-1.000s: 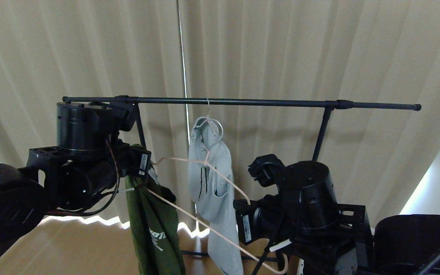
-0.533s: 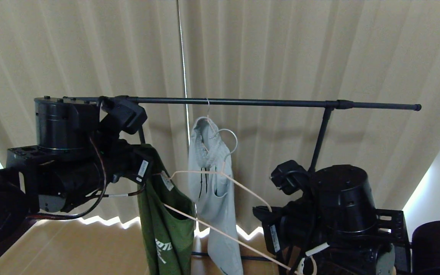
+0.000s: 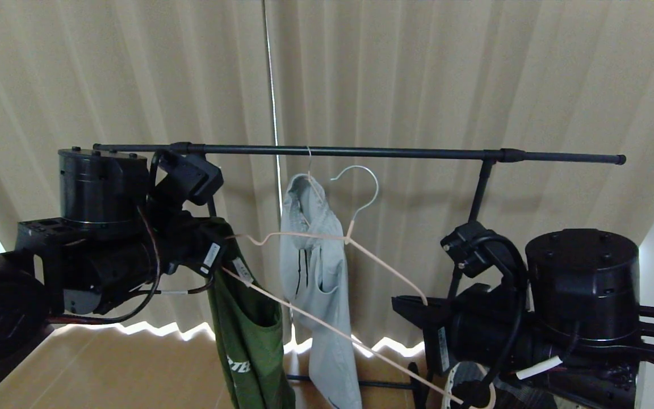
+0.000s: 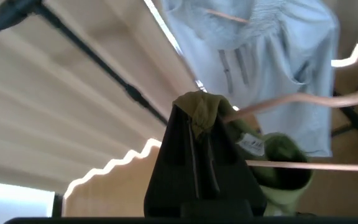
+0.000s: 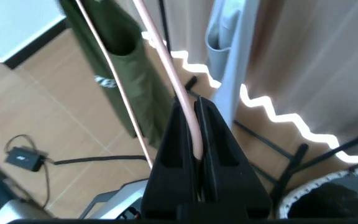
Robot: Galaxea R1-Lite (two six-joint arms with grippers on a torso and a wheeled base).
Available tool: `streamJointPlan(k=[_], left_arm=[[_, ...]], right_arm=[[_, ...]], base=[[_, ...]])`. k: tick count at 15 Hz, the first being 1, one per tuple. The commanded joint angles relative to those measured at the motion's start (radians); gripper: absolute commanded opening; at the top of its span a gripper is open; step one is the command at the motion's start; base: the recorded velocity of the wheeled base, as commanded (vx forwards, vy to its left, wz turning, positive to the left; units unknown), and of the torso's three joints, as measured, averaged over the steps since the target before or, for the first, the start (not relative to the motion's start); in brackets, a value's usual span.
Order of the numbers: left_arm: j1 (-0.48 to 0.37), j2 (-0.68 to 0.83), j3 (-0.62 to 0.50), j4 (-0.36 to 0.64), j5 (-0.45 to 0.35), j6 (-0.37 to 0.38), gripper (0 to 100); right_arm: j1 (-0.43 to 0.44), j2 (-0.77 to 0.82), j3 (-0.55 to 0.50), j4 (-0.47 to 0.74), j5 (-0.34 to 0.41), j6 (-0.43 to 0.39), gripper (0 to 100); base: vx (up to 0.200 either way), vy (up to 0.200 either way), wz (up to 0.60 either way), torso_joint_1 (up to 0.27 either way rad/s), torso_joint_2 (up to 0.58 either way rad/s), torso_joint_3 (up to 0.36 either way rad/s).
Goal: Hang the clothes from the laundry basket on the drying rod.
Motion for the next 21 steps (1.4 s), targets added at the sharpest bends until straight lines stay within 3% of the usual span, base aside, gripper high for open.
streamJointPlan(k=[1, 5, 9, 16, 21], left_arm=[[-0.004, 0.002, 0.005, 0.0, -0.024, -0.002, 0], [-0.03, -0.018, 0.022, -0.002, -0.062, -0.006, 0], [-0.062, -0.066, 0.022, 0.0, -0.206, -0.011, 0], [-0.207, -0.115, 0.013, -0.003, -0.223, -0.065, 0], [-0.273, -0.103, 0.014, -0.089, -0.294, -0.066, 0]], right_arm=[[0.0, -0.013, -0.002, -0.005, 0.009, 0.0, 0], [0.0, 0.023, -0.027, -0.008, 0.012, 0.002, 0], [0.004, 0.076, -0.048, -0.028, 0.029, 0.005, 0], [0.005, 0.162, -0.107, -0.071, 0.033, 0.002, 0], [0.005, 0.182, -0.156, -0.061, 0.033, 0.0, 0]], base=[[0.0, 0.0, 0.0, 0.0, 0.0, 0.0], [0.0, 0.0, 0.0, 0.0, 0.0, 0.0], [0.0, 0.0, 0.0, 0.0, 0.0, 0.0], [0.0, 0.0, 0.0, 0.0, 0.0, 0.0], [0.0, 0.0, 0.0, 0.0, 0.0, 0.0]])
